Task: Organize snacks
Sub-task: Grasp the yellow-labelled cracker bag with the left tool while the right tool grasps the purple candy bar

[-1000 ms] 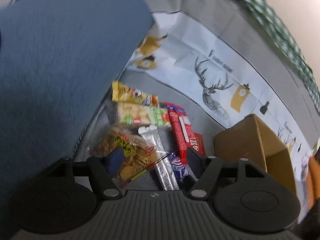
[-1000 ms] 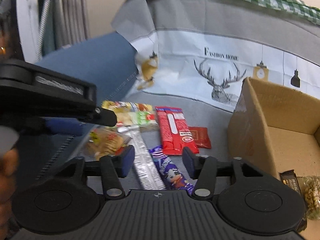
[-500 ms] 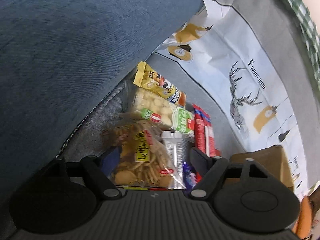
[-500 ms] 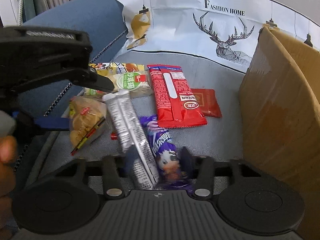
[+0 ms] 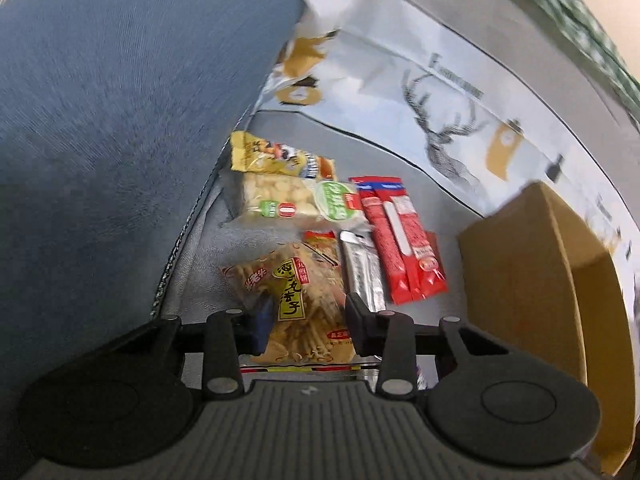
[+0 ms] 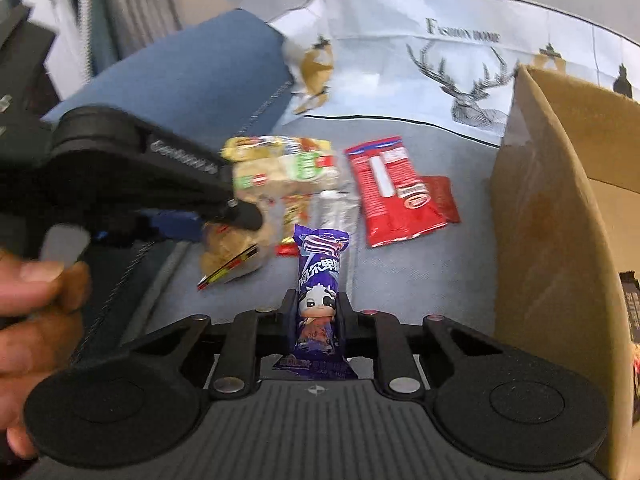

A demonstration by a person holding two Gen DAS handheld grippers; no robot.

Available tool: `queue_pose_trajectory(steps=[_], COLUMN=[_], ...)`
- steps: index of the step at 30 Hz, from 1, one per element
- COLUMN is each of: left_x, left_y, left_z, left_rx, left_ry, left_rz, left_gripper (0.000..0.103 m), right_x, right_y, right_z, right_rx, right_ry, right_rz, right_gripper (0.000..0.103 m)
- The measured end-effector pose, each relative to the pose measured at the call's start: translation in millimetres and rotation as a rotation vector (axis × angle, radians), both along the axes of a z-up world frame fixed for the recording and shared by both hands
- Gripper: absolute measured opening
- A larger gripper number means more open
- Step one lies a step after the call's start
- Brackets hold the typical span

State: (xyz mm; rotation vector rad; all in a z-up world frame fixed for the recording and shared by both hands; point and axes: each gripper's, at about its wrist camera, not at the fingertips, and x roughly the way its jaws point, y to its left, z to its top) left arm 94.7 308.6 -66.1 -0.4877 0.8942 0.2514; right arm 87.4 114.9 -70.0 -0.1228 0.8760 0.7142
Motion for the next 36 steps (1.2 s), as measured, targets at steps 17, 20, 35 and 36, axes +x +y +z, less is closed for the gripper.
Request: queue_pose_trajectory(steps=[17,20,35,36], left_x=[-24,-24,5,5], left_y=[-16,-7,-24,-25], left_z=[-10,-8,-37,-38], left_rx=[0.020,-0.019,0.053,0.061], left_ry=[0.123,0.087,0.269,0.274], left_rz=[-0.107,-0.063,-0.122,-0.129], left_gripper=[0.050,0.061,0.076,0.076], right_x=[-60,-58,-58,-57], right_y=[-33,-34,-20,-19], right_z=[-22,-18,-29,-29], right_rx=[-0.072,-0.045,-0.086,-0.087], right_ry=[0.052,0.028,0.044,0.045], right_rz=[0.092,0.091,0.157,0.156], right_gripper=[0.021,0.023,0.038,0.038])
